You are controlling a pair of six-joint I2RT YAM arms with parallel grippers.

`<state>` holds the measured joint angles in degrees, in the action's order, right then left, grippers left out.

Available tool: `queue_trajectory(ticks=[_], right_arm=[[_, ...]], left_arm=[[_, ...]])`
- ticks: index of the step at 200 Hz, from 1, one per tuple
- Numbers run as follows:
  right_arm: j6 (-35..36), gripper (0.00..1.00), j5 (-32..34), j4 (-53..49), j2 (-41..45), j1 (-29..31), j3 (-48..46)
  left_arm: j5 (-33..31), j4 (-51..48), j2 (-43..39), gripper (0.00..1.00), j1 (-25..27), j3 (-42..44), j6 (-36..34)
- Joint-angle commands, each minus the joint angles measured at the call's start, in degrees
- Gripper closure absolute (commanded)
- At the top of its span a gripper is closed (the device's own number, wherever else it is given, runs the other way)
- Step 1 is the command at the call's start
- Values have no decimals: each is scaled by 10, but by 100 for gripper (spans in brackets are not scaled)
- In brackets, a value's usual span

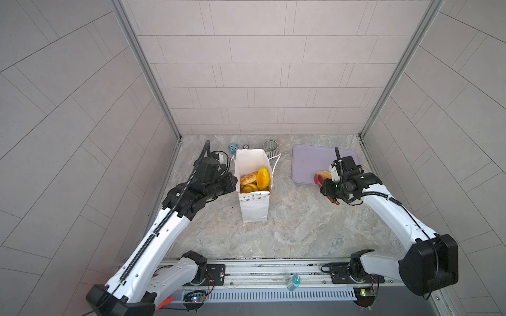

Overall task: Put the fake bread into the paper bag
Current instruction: 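Lower the open tongs around the sesame bread on the tray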

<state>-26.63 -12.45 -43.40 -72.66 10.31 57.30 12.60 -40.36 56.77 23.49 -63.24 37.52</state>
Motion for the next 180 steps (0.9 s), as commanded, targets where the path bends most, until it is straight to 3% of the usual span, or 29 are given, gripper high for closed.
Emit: queue_trajectory(ticks=[1, 180], right_arm=[[1, 61, 12, 11, -12, -4, 18], [5, 63, 38, 24, -159, -46, 133]], left_arm=[[-4, 6, -7, 83, -4, 7, -7], [-2, 9, 6, 83, -5, 9, -13]])
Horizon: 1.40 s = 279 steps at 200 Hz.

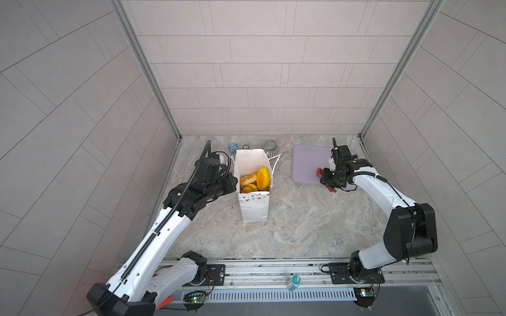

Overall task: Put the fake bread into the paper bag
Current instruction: 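Lower the open tongs around the sesame bread on the tray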

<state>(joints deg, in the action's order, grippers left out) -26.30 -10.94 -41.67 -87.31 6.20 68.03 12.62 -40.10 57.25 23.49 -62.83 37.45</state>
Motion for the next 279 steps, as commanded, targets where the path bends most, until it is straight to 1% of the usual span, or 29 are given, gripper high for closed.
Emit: queue_trajectory(ticks=[1, 28, 59, 126, 149, 166, 183, 205, 231, 279], right_arm=[[1, 63, 23, 6, -13, -5, 26], [1, 63, 26, 5, -31, -10, 42], [4, 64, 4, -3, -34, -10, 51], [15, 63, -24, -24, 42, -10, 39], [27, 62, -16, -25, 70, -10, 26], [29, 62, 20, -21, 89, -11, 10], [37, 61, 44, -21, 106, -16, -3], [41, 59, 50, -23, 119, -28, -14], [44, 55, 49, -27, 119, -40, -20], [44, 48, 29, -24, 102, -40, -18]], left_arm=[[-2, 6, 1, 83, -5, 5, -12], [-2, 6, 3, 83, -5, 4, -12], [-2, 6, 6, 83, -5, 2, -13], [4, 10, 12, 83, -5, -6, -14], [6, 10, 9, 83, -6, -8, -14], [6, 10, 8, 83, -5, -8, -14], [7, 10, 6, 83, -5, -7, -13], [8, 11, 5, 83, -5, -5, -13], [11, 13, 2, 83, -5, -2, -12], [11, 13, -3, 83, -6, 1, -12]])
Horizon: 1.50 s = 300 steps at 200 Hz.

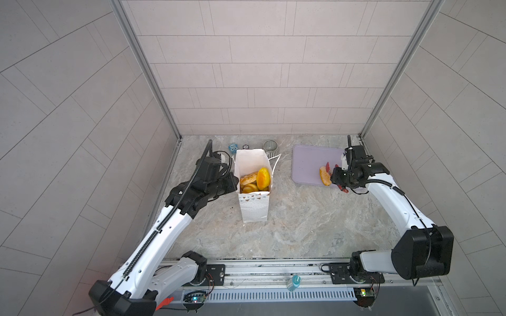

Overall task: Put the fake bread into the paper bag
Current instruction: 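Close the tongs on the sesame bread, then lift the sesame bread in the tongs and carry it over the bag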

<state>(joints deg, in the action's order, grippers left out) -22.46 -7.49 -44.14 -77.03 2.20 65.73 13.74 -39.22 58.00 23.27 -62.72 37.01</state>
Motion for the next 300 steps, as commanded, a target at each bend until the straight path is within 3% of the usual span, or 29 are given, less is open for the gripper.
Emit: queue_trajectory(ticks=[1, 90, 179, 300], right_arm=[[6, 48, -6, 1, 0, -1, 5], [11, 40, -11, 4, -33, 0, 12], [8, 38, -25, -7, -102, -2, 28], [9, 52, -5, -25, -78, -2, 49]], left_arm=[[-1, 5, -11, 83, -3, 0, -7], [-1, 9, -6, 83, -3, 1, -6], [0, 9, -7, 83, -3, 2, -6], [-2, 6, -8, 83, -3, -1, -5]])
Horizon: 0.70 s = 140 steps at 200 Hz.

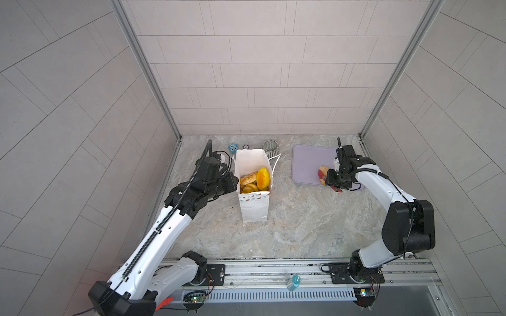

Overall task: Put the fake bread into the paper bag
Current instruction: 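Lift the sesame bread in the tongs and carry it over the bag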

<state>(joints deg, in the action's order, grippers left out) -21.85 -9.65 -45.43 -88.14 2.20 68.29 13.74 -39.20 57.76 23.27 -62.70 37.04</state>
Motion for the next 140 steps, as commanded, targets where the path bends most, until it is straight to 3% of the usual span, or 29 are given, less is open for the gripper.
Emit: queue_trajectory(ticks=[1, 90, 140], right_arm=[[2, 52, 17, -12, 34, -2, 23], [8, 56, 6, -16, 91, -3, 54], [1, 56, 33, -4, 137, -2, 61]], left_arm=[[-2, 6, -6, 83, -3, -2, -5], [-5, 0, -7, 83, -4, -5, -5], [-6, -1, -7, 83, -3, -7, -5]])
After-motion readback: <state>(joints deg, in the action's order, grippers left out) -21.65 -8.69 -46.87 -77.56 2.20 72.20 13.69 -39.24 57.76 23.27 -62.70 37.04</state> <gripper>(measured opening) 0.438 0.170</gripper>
